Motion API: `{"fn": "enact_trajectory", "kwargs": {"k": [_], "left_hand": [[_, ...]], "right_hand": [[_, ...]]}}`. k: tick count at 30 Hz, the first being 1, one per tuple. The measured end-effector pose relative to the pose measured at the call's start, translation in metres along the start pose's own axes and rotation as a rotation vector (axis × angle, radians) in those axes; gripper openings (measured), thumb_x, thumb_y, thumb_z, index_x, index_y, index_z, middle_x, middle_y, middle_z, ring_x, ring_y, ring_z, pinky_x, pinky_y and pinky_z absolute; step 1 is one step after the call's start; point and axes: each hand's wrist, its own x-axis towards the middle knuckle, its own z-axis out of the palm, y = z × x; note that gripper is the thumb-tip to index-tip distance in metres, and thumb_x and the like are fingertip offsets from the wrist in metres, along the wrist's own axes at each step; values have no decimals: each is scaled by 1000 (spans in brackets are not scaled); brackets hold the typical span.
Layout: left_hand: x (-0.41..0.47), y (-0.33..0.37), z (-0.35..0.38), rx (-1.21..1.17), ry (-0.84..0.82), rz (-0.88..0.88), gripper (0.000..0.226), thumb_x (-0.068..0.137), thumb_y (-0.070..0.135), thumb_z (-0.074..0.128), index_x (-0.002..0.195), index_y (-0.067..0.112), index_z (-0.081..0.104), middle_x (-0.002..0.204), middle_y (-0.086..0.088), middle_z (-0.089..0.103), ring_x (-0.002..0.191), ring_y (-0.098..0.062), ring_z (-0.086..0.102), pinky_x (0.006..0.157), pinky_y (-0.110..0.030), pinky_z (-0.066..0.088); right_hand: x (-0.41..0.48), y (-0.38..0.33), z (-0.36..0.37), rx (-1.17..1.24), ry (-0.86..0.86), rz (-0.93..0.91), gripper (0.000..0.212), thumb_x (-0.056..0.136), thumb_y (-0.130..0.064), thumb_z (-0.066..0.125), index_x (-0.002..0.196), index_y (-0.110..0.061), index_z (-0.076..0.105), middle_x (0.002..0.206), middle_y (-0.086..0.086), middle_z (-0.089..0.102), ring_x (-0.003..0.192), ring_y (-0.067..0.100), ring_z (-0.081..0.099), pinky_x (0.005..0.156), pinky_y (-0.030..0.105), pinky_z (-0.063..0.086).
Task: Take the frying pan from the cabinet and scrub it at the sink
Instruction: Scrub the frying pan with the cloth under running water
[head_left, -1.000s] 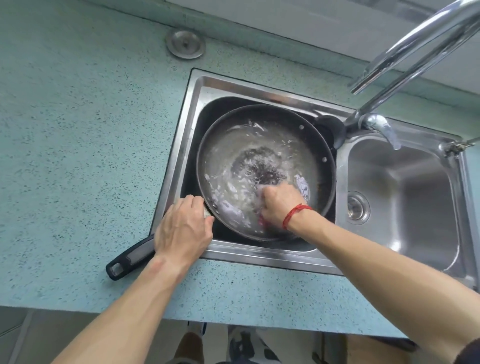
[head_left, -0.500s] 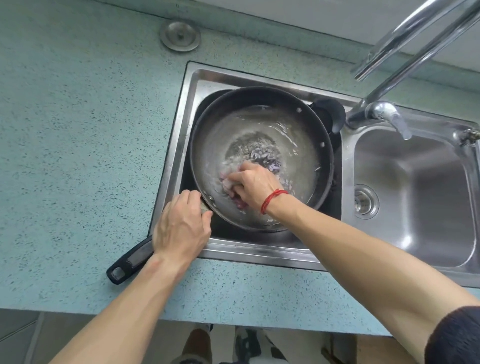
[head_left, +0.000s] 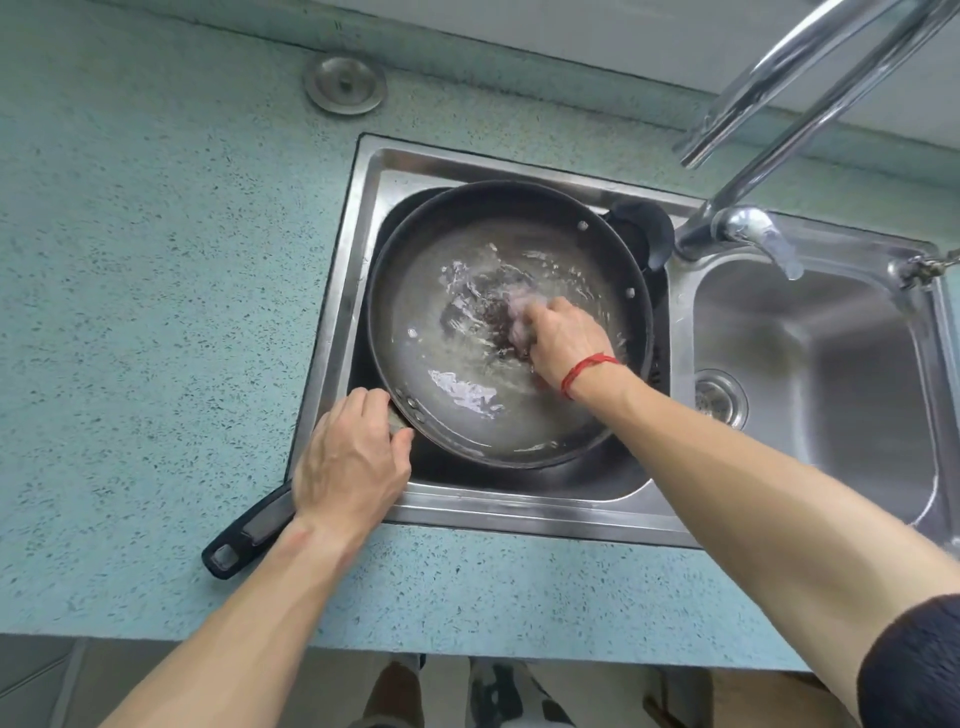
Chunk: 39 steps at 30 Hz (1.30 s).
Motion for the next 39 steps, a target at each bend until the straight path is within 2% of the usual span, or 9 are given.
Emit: {"fn": "enact_trajectory", "kwargs": {"k": [10,14,18,21,25,28,31,35,39], "left_hand": [[-1,4,-4,-5,-17,-47,16,88,23,65,90,13,54,81,1,54,73,-18,51,64,-30,41],[0,4,-3,-4,-28,-52,17,88,25,64,92,12,55,85,-2,56,78,-22,53,68,-34,44],[-1,3,-3,-3,-24,-62,18,88,25,64,95,11,55,88,-2,57,81,-22,54,69,-35,44],[-1,3,-3,3,-16,-54,18,89,26,64,96,12,55,87,-1,56,80,-21,53,66,-31,39],[-1,3,-3,7,-7,-41,17,88,25,65,94,12,55,84,0,55,75,-17,49,65,-29,36],[0,3,-3,10,-7,-39,17,88,25,65,94,12,55,83,0,55,74,-18,50,64,-29,38],[-1,4,-4,8,-10,-44,17,89,25,64,95,12,56,84,0,55,74,-18,51,64,-29,40],[-1,4,-5,-2,-9,-41,17,89,25,65,94,12,56,83,0,56,73,-18,52,62,-30,43],[-1,4,-4,-1,-4,-38,16,89,25,64,92,12,56,82,1,54,72,-17,50,61,-31,40]], "right_hand": [[-27,-43,31,31,-52,-149,22,93,-19,54,107,-13,70,107,12,61,96,35,62,71,33,43],[-3,-55,25,58,-2,-161,22,86,-14,58,104,-13,70,108,11,60,102,35,60,73,36,47],[25,-49,10,151,47,-80,22,82,-15,62,92,-34,67,98,1,65,91,27,65,75,38,57],[31,-30,5,159,86,-1,18,88,-26,59,92,-43,60,96,-3,65,86,22,62,83,35,54],[16,-9,9,12,53,78,26,91,-17,56,115,-25,62,119,8,58,104,33,59,86,41,52],[3,0,11,-60,32,132,30,90,-12,54,120,-13,60,127,14,56,108,36,59,84,43,51],[-10,2,12,-83,14,142,29,92,-14,52,119,-6,57,121,19,59,107,38,60,83,43,51],[-24,-8,11,-66,-56,148,26,87,-2,57,110,-14,61,105,14,67,99,34,66,78,39,52],[-38,-26,15,-32,-147,135,23,86,-4,62,106,-16,65,97,11,71,95,31,69,79,38,55]]}}
